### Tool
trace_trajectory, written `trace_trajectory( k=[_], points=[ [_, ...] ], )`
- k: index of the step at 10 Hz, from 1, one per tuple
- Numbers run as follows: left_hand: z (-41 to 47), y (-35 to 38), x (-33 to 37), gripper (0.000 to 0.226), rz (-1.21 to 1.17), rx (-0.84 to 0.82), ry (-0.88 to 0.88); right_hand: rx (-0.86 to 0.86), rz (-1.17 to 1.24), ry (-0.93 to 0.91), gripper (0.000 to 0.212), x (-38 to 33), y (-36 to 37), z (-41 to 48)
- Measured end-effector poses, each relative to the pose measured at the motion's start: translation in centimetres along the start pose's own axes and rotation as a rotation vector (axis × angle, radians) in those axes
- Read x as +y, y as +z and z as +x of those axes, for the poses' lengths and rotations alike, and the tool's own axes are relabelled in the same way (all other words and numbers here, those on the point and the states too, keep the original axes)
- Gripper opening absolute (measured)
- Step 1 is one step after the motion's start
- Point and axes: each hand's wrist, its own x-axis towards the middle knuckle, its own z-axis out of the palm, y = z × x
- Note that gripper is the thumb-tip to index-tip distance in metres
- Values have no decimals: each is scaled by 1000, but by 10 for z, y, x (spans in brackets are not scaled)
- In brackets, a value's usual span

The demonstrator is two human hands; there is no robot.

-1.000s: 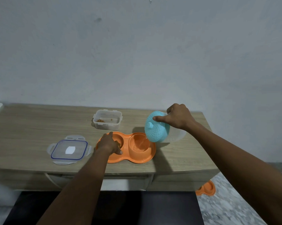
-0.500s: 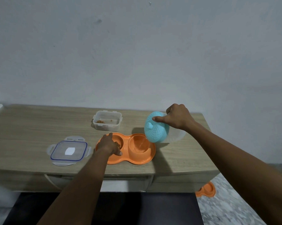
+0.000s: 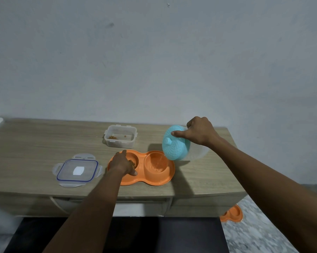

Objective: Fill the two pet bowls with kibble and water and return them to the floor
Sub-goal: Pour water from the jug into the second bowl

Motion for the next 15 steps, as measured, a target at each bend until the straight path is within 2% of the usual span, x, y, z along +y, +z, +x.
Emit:
trace_trajectory(
  k=[5,8,11,13,15],
  points=[
    [0,0,0,123,-10,-4,-4,15,49,16,73,3,0,-3],
    [0,-1,1,123,-24,-3,-7,54,166,76,74,17,8,-11],
    [0,0,3,124,-12,-6,-18,136,412,173,72,35,16,-17],
    [1,1,2,126,-36,-9,-27,164,717,291,70,40,25,-12],
    [3,3,1,125,-46,6,-29,209,923,377,70,36,39,6]
  ],
)
